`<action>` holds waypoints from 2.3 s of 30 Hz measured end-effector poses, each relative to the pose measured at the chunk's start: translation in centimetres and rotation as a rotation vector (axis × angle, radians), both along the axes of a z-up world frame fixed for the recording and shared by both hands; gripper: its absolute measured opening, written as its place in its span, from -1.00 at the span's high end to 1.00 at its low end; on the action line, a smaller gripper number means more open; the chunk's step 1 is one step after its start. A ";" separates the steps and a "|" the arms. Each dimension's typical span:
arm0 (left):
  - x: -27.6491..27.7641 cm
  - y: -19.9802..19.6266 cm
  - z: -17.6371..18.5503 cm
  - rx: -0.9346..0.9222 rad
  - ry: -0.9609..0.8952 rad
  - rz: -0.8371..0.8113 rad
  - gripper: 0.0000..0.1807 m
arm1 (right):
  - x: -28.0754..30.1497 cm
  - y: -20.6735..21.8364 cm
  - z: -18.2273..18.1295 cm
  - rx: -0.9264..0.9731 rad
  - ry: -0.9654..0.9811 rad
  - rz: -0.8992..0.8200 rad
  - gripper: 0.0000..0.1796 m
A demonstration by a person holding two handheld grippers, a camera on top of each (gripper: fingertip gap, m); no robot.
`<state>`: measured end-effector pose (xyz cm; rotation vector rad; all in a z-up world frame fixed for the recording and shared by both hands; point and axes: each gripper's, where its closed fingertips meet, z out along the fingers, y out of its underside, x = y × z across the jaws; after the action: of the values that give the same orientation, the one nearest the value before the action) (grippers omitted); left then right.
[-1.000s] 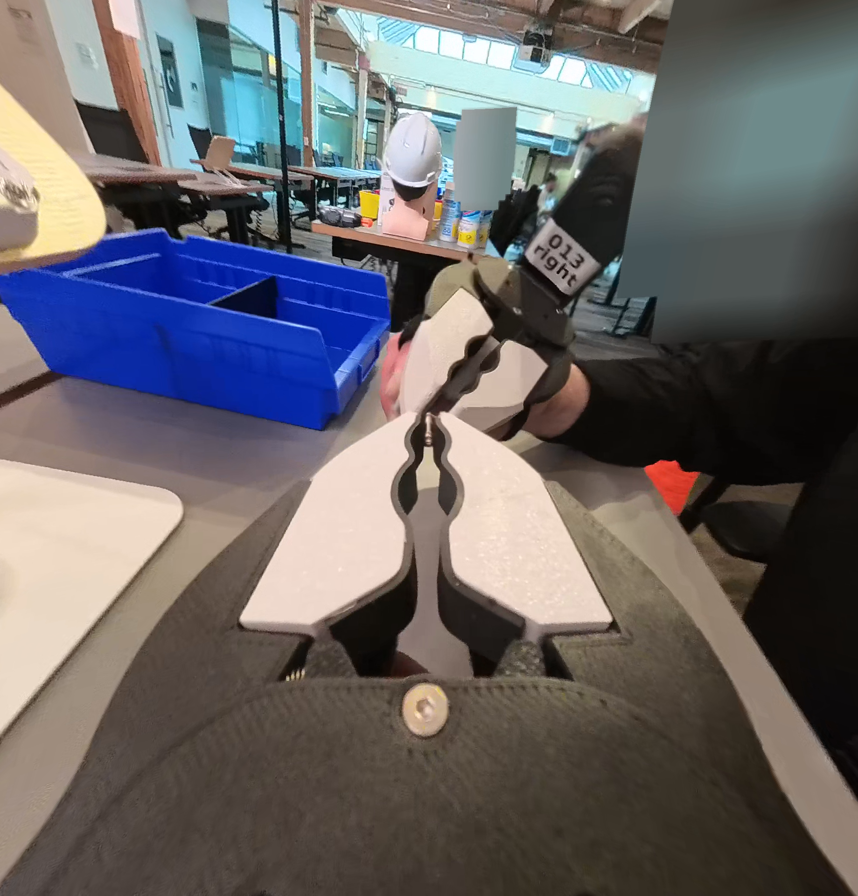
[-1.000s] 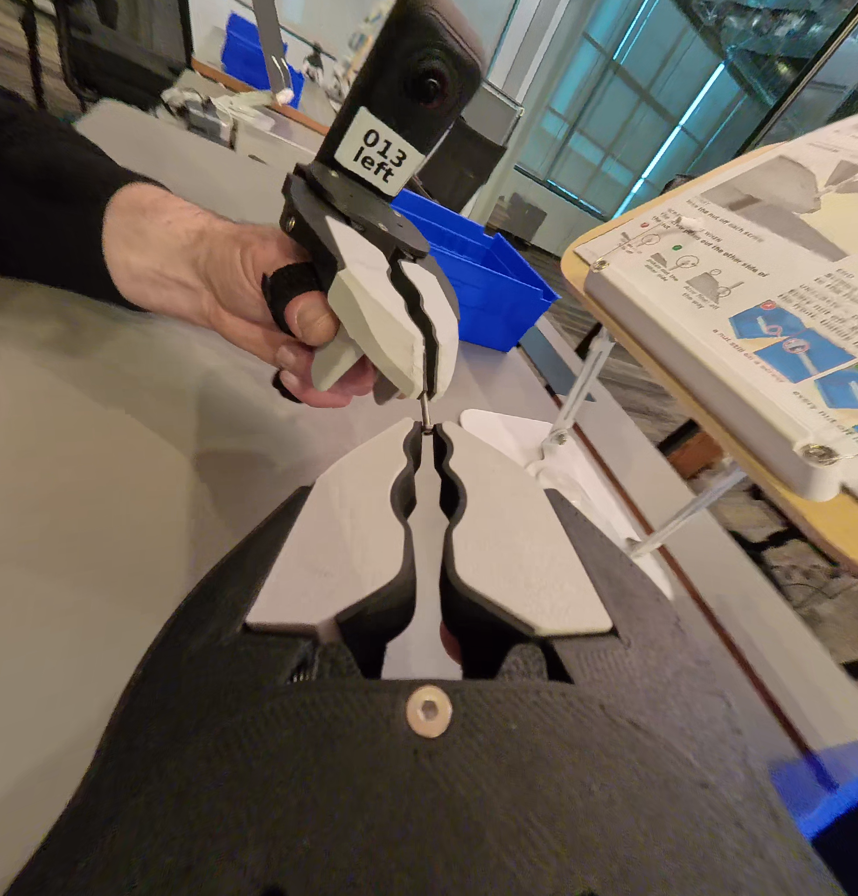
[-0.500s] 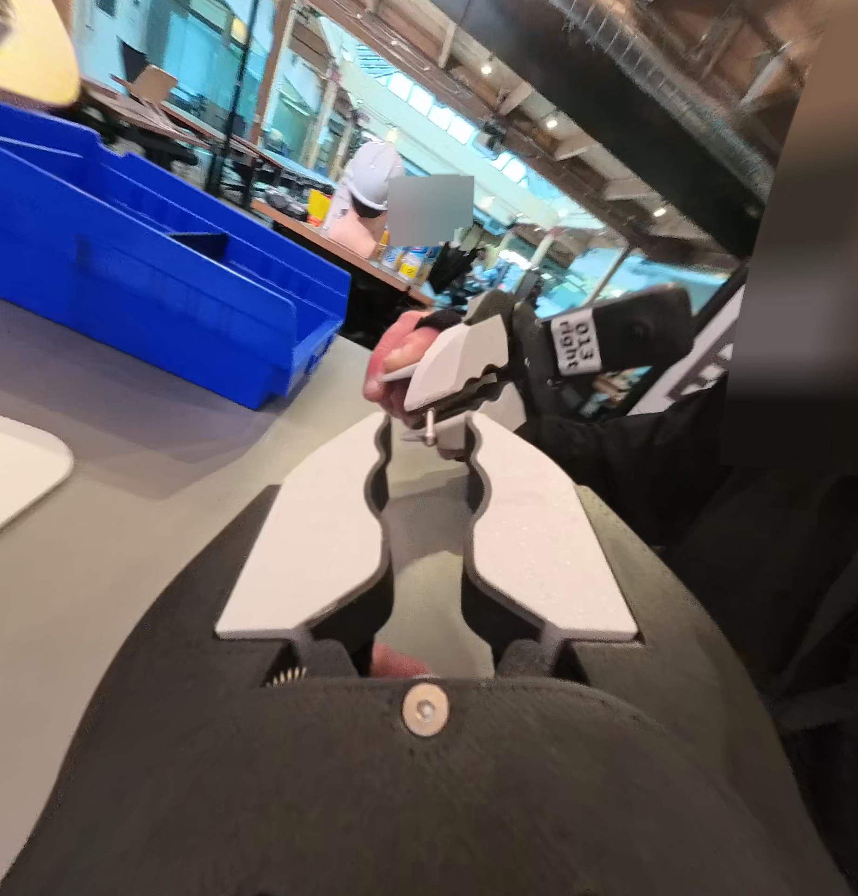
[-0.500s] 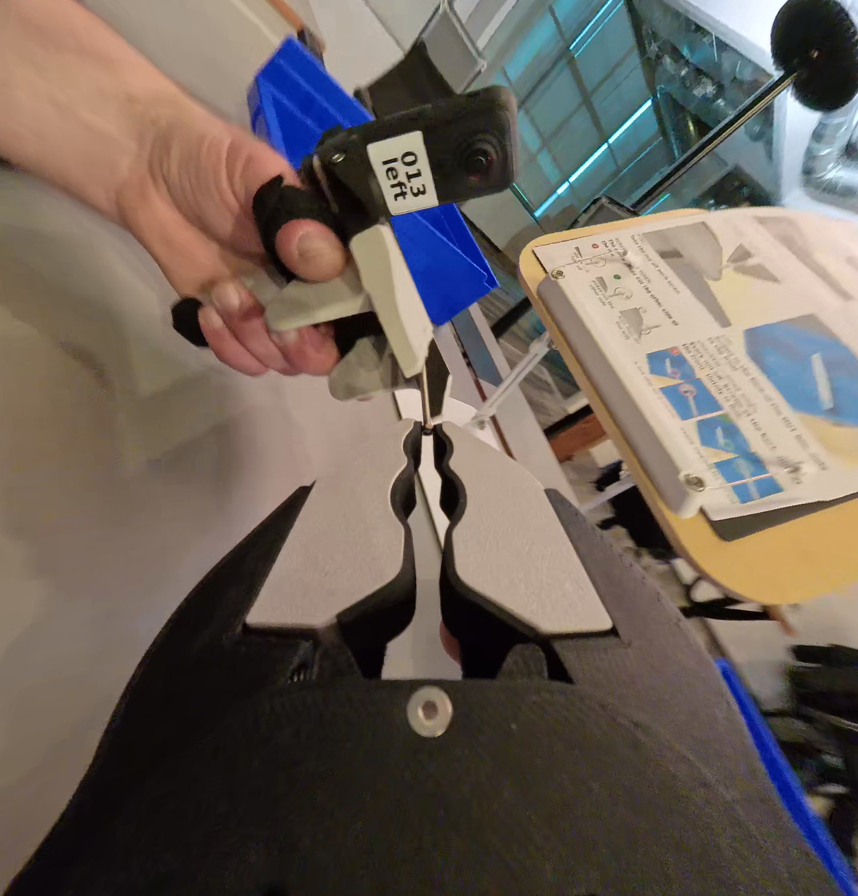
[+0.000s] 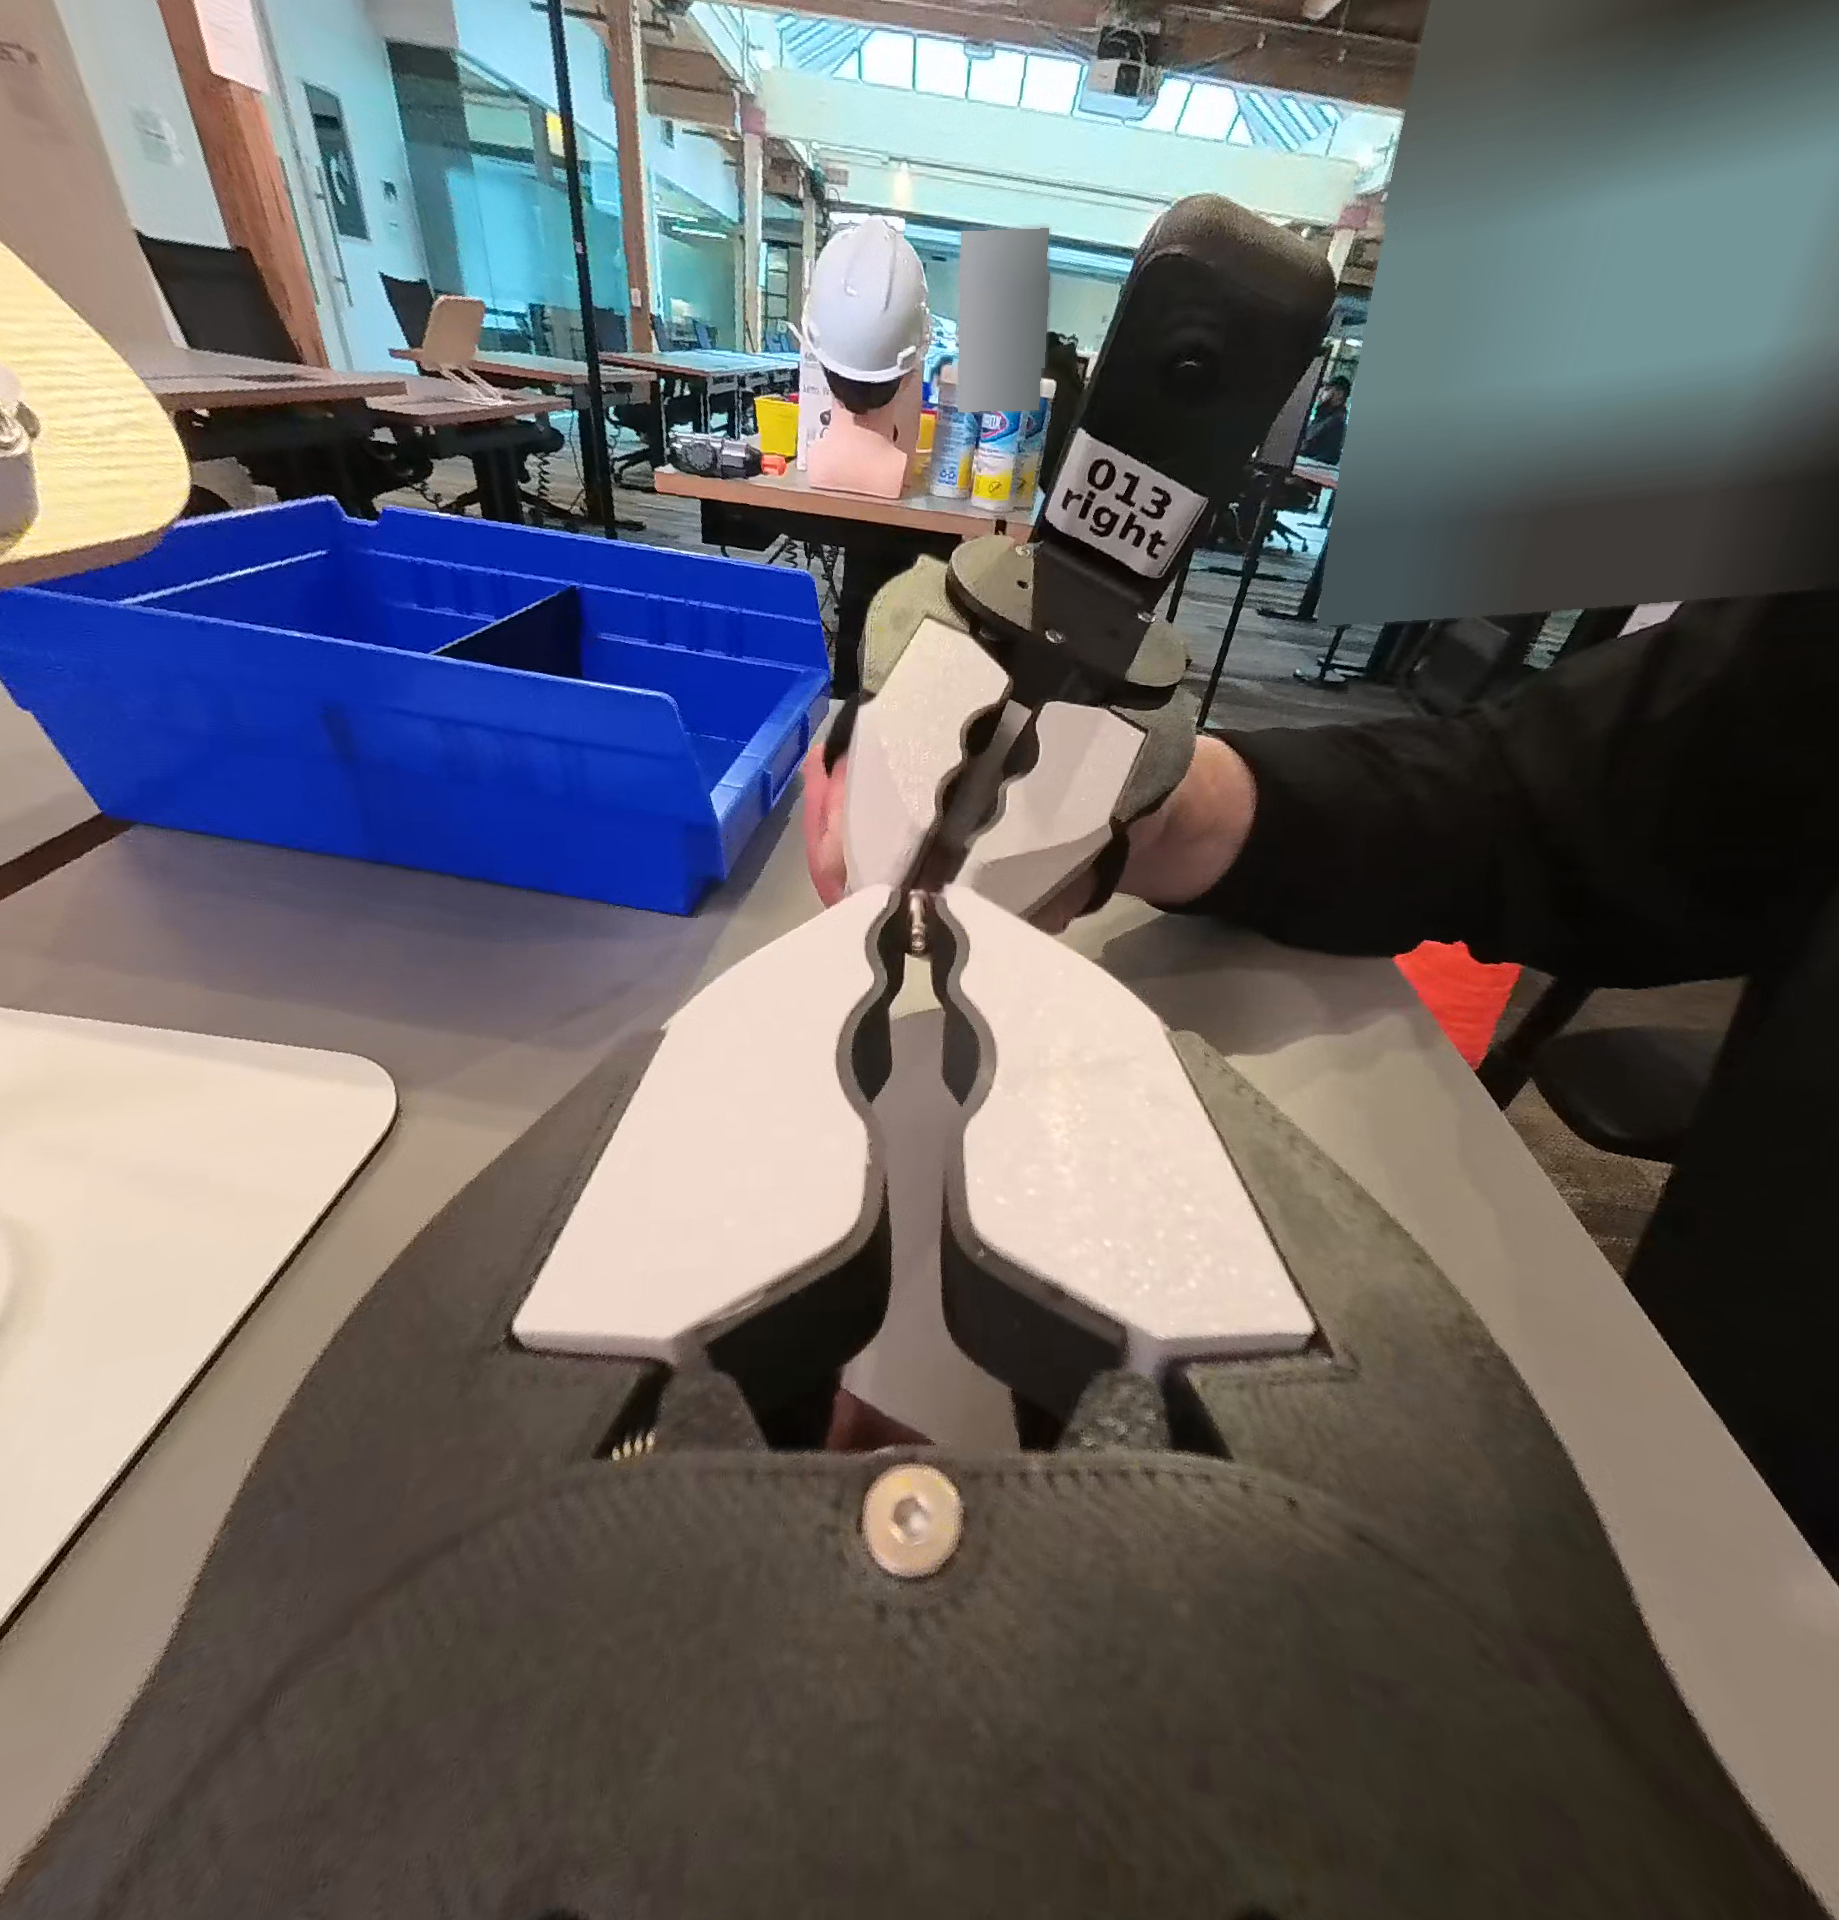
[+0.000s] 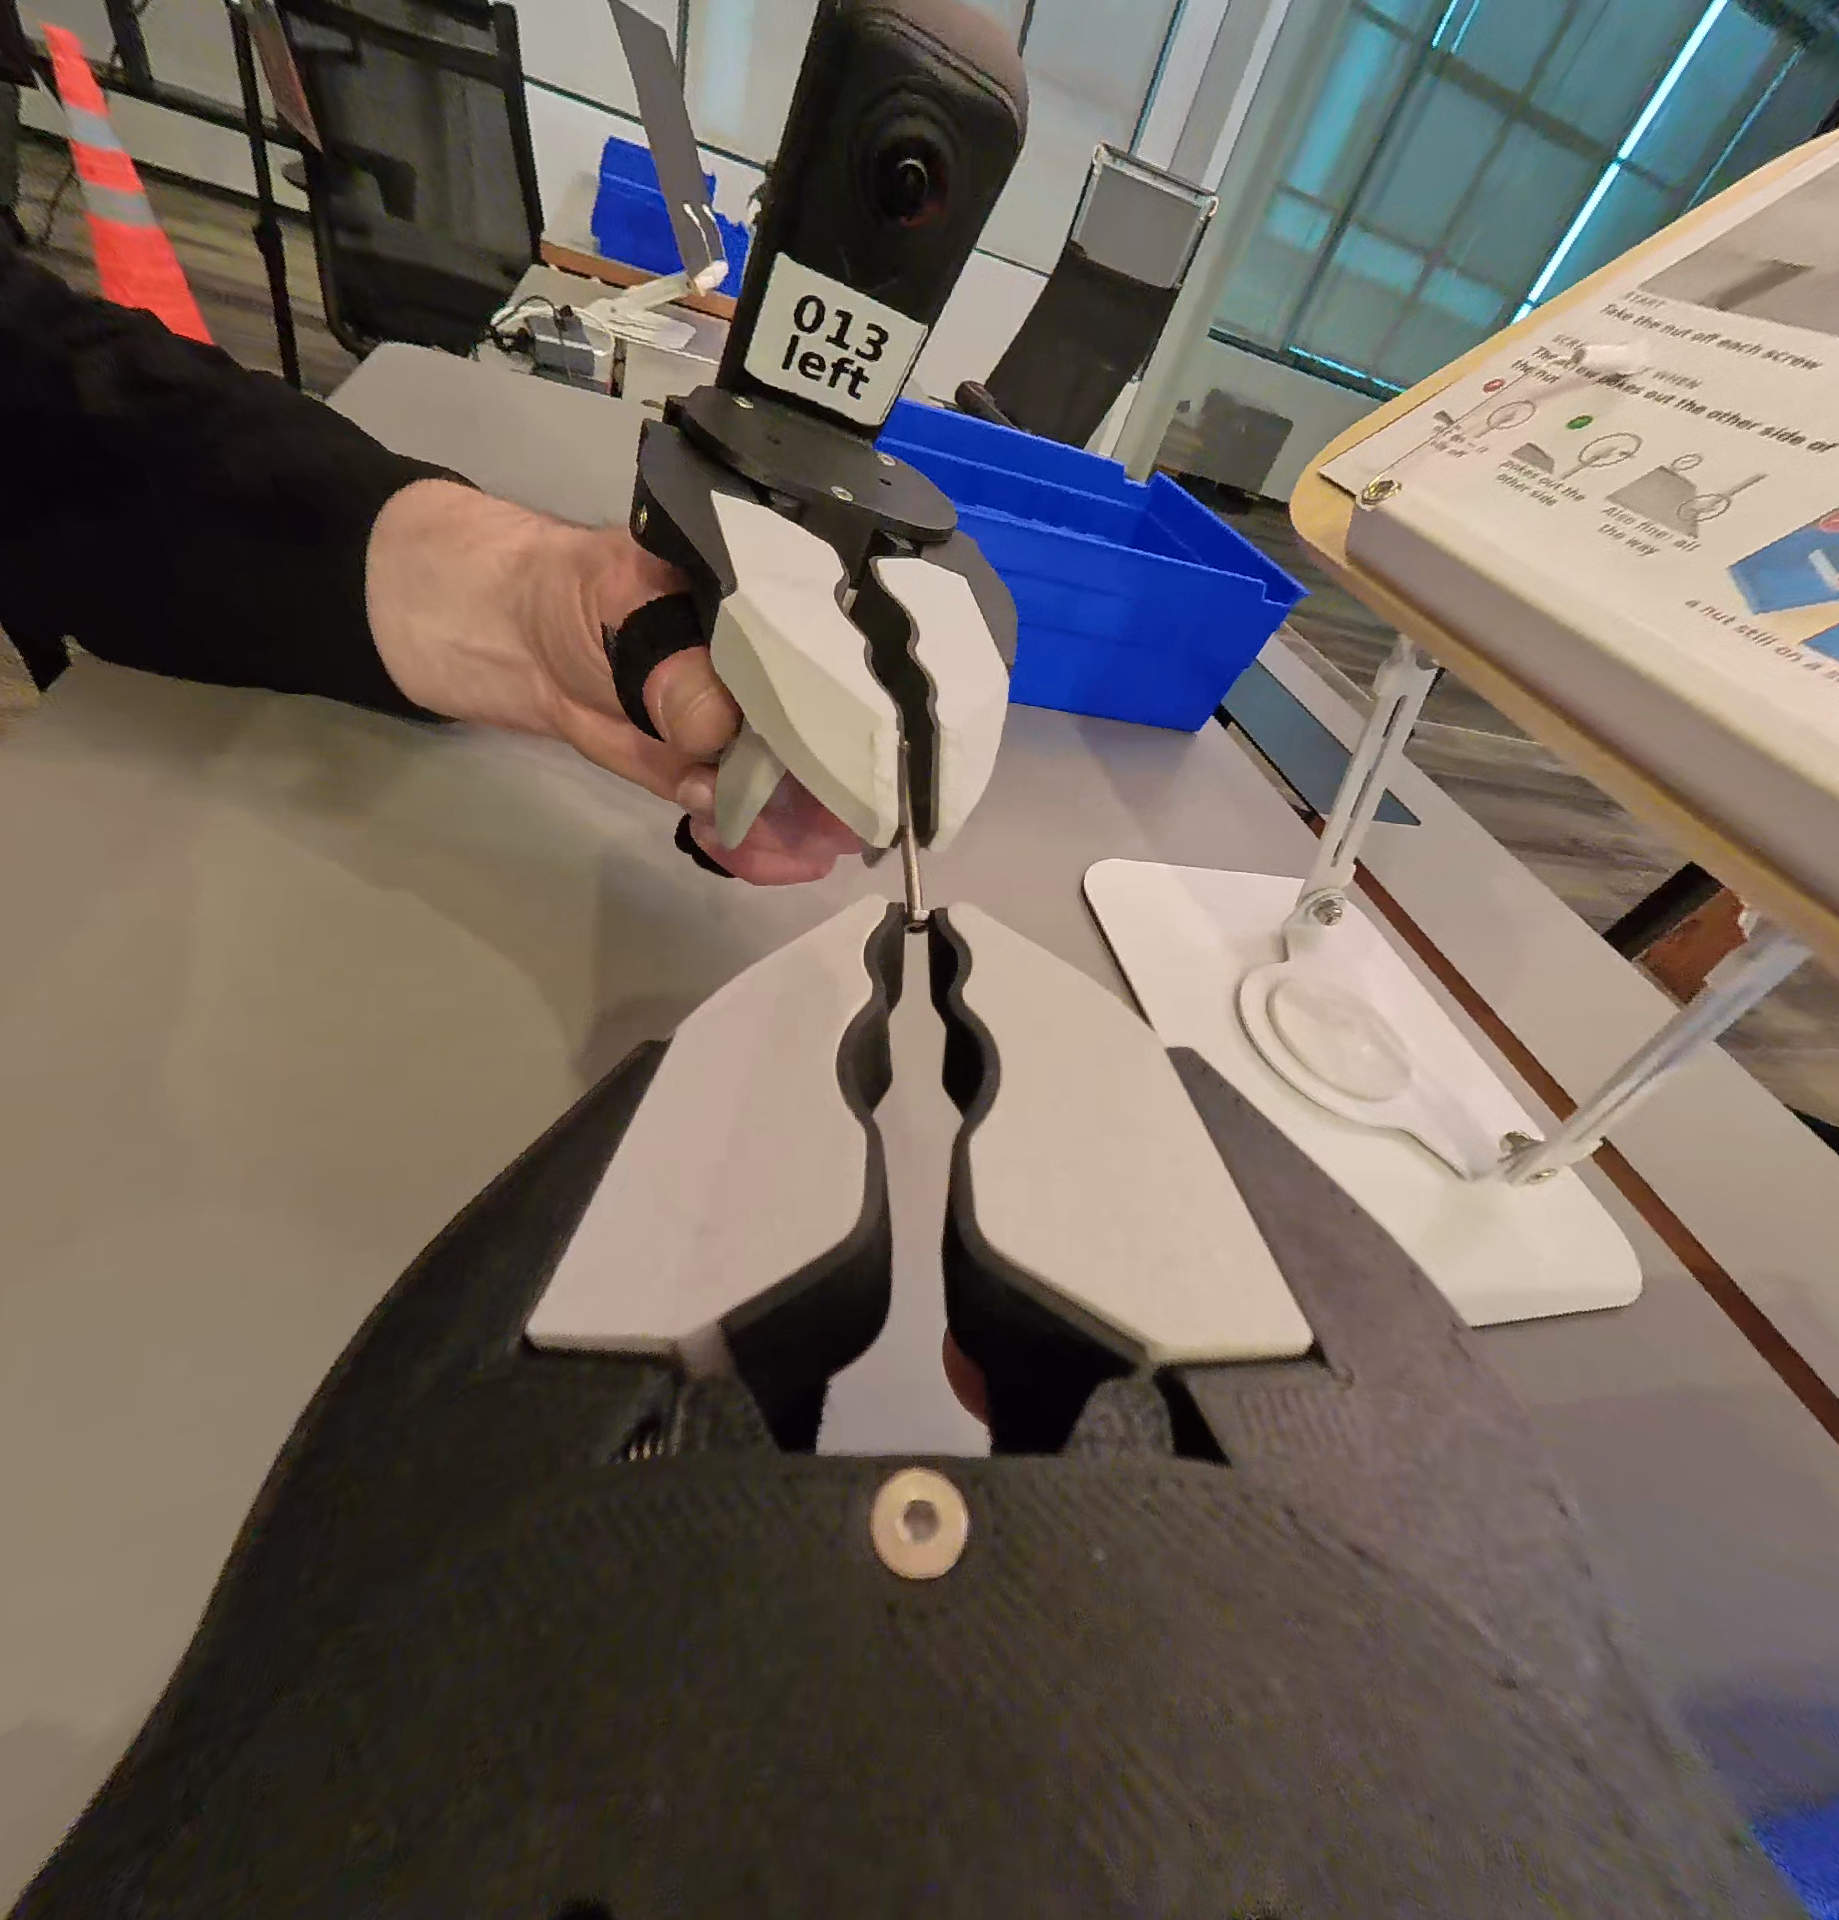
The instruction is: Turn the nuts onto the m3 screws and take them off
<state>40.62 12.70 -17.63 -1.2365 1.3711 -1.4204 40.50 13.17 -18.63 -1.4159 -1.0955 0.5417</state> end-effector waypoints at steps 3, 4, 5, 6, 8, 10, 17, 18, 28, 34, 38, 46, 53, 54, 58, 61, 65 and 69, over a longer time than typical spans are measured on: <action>0.0 0.1 -0.2 -0.038 0.022 -0.007 0.97 | 0.1 0.1 -0.1 0.024 -0.019 -0.014 0.94; 0.1 0.2 -0.2 -0.069 0.024 -0.007 0.97 | 0.2 0.2 0.1 0.041 -0.023 -0.026 0.94; 0.1 0.2 -0.2 -0.111 0.028 -0.014 0.97 | 0.3 0.3 0.1 0.065 -0.038 -0.043 0.94; 0.1 0.3 -0.2 -0.151 0.026 -0.023 0.97 | 0.3 0.3 0.1 0.094 -0.062 -0.057 0.94; 0.1 0.4 -0.3 -0.232 0.022 -0.042 0.97 | 0.4 0.5 0.2 0.174 -0.127 -0.097 0.94; 0.1 0.3 -0.2 -0.316 0.022 -0.073 0.97 | 0.5 0.5 0.4 0.254 -0.181 -0.133 0.94; 0.0 0.6 -0.2 -0.542 -0.009 -0.154 0.97 | 0.5 0.9 0.6 0.632 -0.543 -0.280 0.94; 0.0 0.7 -0.2 -0.530 -0.008 -0.145 0.97 | 0.6 0.9 0.5 0.625 -0.543 -0.279 0.94; -0.1 0.5 0.2 -0.251 0.000 -0.065 0.71 | 0.3 0.5 0.0 0.274 -0.234 -0.135 0.94; 0.0 -0.1 -0.2 0.017 0.024 -0.007 0.66 | 0.5 0.2 0.3 0.065 -0.043 -0.042 0.94; 0.1 -0.6 -0.1 0.142 0.006 0.014 0.70 | 0.4 -0.1 -0.3 -0.057 0.024 0.025 0.94; 0.1 -0.9 -0.6 0.291 0.028 0.030 0.74 | 0.3 -0.7 0.1 -0.182 0.133 0.110 0.94; 0.1 -1.1 -0.6 0.378 0.028 0.048 0.84 | 0.1 -1.3 -0.1 -0.244 0.146 0.169 0.95; 0.0 -1.1 -0.5 0.378 0.022 0.051 0.85 | 0.0 -1.4 -0.2 -0.252 0.138 0.176 0.95; 0.0 -1.1 -0.6 0.370 0.036 0.041 0.95 | -0.1 -1.4 -0.4 -0.264 0.141 0.182 0.95; 0.0 -1.2 -0.5 0.381 0.036 0.039 0.96 | -0.1 -1.4 -0.2 -0.266 0.153 0.187 0.95; 0.0 -1.3 -0.4 0.376 0.033 0.039 0.96 | -0.1 -1.4 -0.1 -0.260 0.154 0.188 0.95; -0.1 -1.4 -0.1 0.384 0.008 0.039 0.87 | -0.1 -1.6 0.0 -0.272 0.171 0.204 0.94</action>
<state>40.54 11.33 -17.71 -1.0104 1.5300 -1.0623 40.39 11.59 -18.63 -1.4662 -1.0630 0.9709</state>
